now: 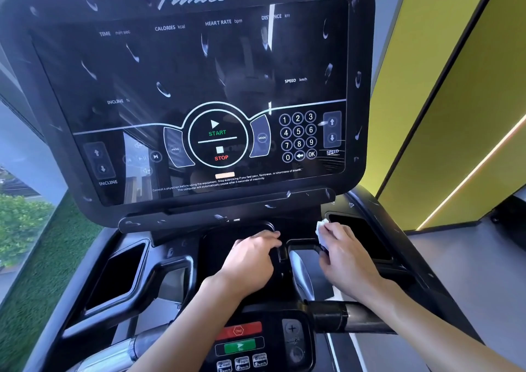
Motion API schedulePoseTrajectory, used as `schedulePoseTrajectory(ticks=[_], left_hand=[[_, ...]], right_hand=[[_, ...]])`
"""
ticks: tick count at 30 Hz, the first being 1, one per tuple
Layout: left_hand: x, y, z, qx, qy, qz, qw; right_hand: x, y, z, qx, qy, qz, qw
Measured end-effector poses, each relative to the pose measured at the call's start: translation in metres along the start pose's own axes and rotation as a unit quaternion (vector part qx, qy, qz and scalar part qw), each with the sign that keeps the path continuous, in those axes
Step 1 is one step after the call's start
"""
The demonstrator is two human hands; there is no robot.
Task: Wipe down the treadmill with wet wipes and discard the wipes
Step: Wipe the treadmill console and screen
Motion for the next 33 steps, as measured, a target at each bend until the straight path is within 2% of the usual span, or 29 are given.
schedulePoseTrajectory(ticks=[9,13,19,22,29,33], left_hand=[[0.004,0.002,0.003,0.001,-0.006,-0.001,1.0],[0.005,0.006,0.002,0.032,0.025,0.017,0.999],[0.006,0.007,0.004,0.021,0.002,0.007,1.0],[0.007,0.009,0.008,0.009,-0.016,-0.007,1.0],[0.003,0.003,0.007,0.001,-0.057,-0.019,0.998],[0.004,0.002,0.006,0.005,-0.048,-0.01,0.999]], right_hand=[[-0.007,-0.022,-0.047,0.097,-0.033,-0.024,0.994],[-0.02,-0.036,-0.072,0.126,-0.07,-0.052,0.988],[-0.023,-0.025,-0.057,0.182,-0.071,-0.098,0.976],[-0.014,-0.016,-0.046,0.179,-0.097,-0.085,0.975],[0.007,0.003,0.001,0.092,-0.066,-0.016,0.993],[-0.003,-0.005,0.001,0.078,-0.054,0.011,0.995]])
Point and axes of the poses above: each hand's wrist, its own y-axis away from the middle knuckle, its own x-axis out of the back of the hand, z = x × y, the point moved 3 cm from there along -y, towards the middle knuckle, and after that the axes turned 14 degrees about -y, right-handed, at the moved point
